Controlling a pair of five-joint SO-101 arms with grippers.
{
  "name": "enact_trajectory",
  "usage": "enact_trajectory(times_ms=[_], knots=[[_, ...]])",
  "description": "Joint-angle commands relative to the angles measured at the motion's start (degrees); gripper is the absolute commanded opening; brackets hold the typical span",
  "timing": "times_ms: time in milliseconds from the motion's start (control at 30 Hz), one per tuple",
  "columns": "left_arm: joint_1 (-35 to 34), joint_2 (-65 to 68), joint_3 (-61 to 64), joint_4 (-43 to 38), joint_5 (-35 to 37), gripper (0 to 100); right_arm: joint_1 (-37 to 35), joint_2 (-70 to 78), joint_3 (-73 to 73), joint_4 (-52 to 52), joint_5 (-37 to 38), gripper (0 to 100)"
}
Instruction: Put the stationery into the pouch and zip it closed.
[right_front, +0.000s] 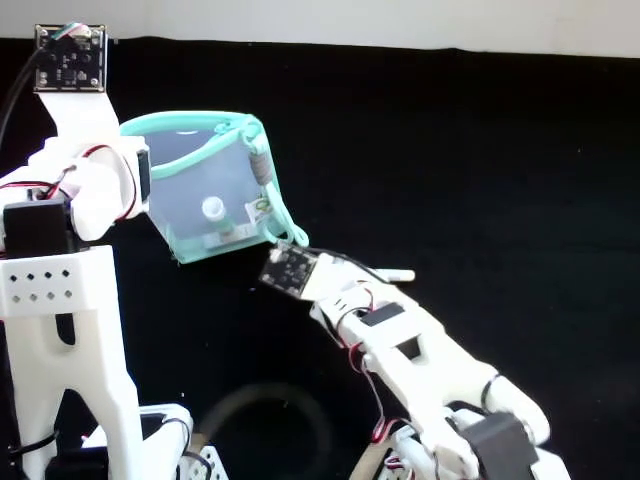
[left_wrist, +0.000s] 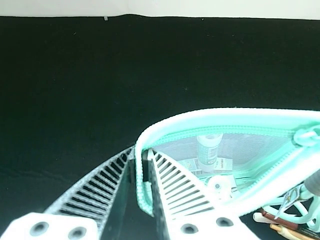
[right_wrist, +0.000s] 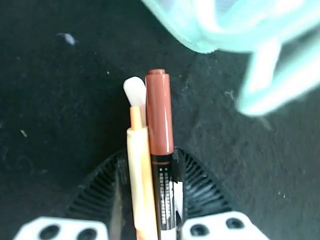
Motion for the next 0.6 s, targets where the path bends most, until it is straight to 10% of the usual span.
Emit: enact_trajectory(times_ms=[0,567], knots=[[-1.2,1.9,0.7,-0.3,0.3,1,2.5,-5.7,-1.6,4.9,-4.9,0.5],[-1.2,1.9,0.7,0.1,0.4,1,5.1,-29.8,-25.3,30.9,-29.7,0.5]])
